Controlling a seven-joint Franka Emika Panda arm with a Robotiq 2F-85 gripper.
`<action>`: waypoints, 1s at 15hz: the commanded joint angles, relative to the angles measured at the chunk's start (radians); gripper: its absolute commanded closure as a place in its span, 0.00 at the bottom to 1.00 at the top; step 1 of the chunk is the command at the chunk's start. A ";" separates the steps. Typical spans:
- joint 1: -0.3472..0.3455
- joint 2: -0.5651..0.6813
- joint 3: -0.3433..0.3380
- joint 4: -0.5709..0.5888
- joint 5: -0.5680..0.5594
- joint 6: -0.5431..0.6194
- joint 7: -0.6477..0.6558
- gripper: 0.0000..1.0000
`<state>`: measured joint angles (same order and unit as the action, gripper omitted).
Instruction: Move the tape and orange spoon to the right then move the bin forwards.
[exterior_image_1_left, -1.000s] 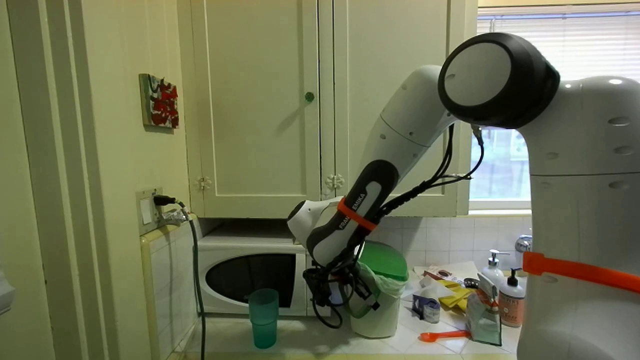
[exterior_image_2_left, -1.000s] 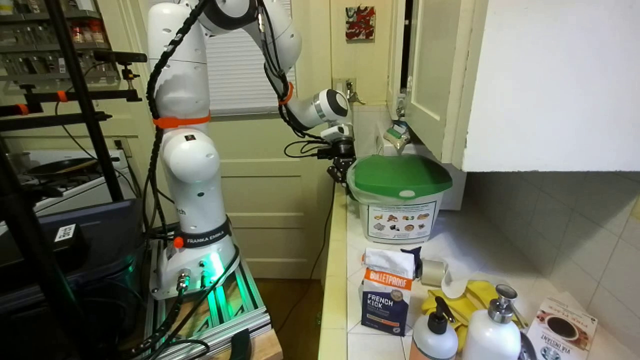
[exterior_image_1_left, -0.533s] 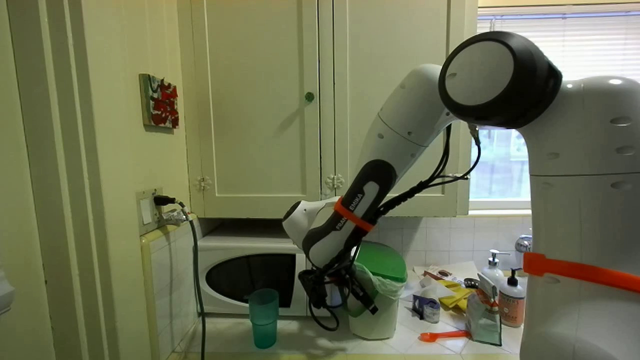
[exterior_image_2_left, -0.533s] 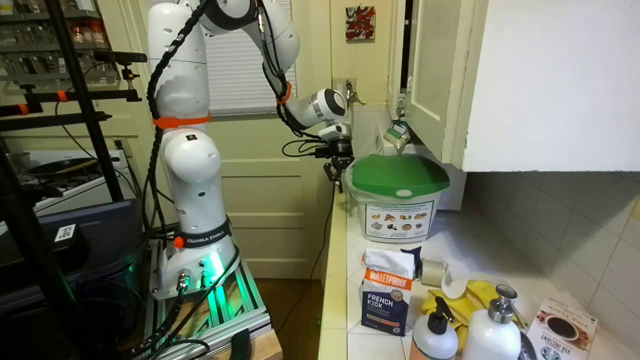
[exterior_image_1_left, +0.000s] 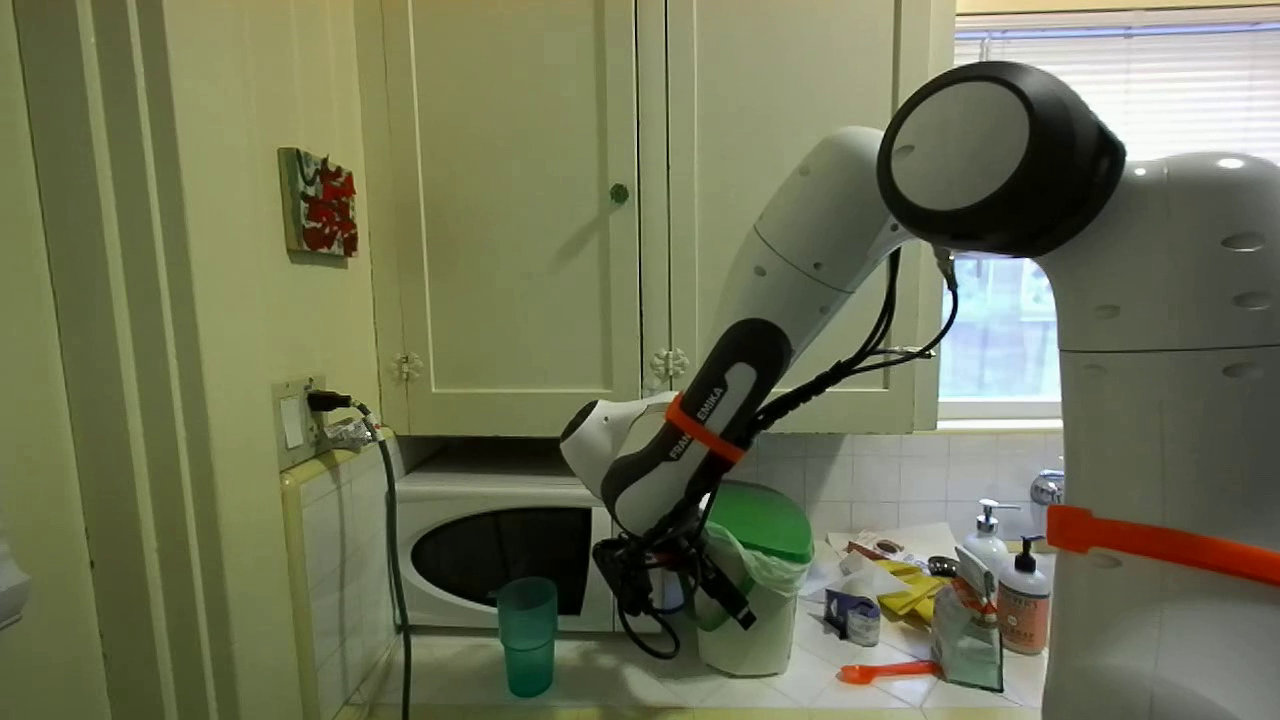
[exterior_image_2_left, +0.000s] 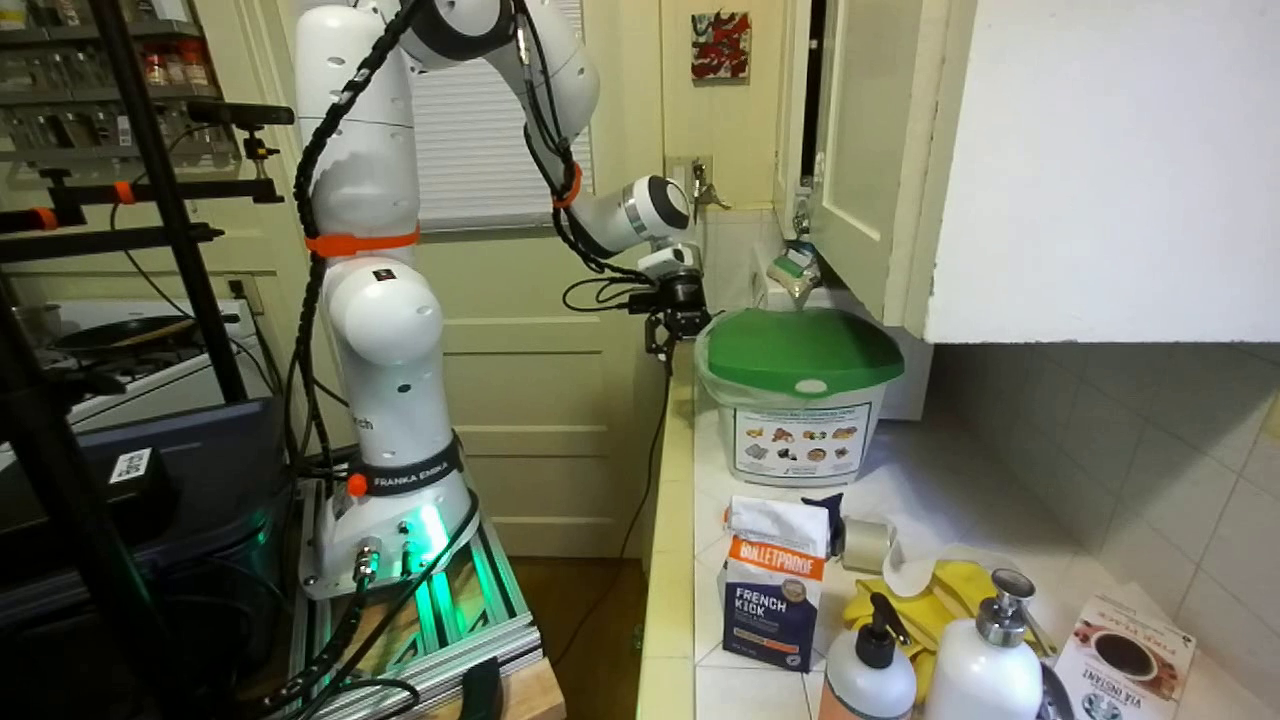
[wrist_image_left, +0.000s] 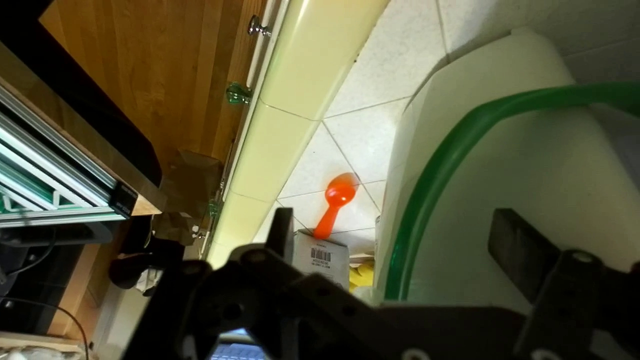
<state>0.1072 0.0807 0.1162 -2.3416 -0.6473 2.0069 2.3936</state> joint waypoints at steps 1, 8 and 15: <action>0.010 -0.009 -0.008 0.003 -0.015 0.035 -0.021 0.00; 0.008 -0.066 -0.006 -0.014 -0.005 0.154 -0.110 0.00; 0.001 -0.153 -0.004 -0.037 0.005 0.259 -0.286 0.00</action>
<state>0.1102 -0.0120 0.1157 -2.3350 -0.6528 2.2081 2.1868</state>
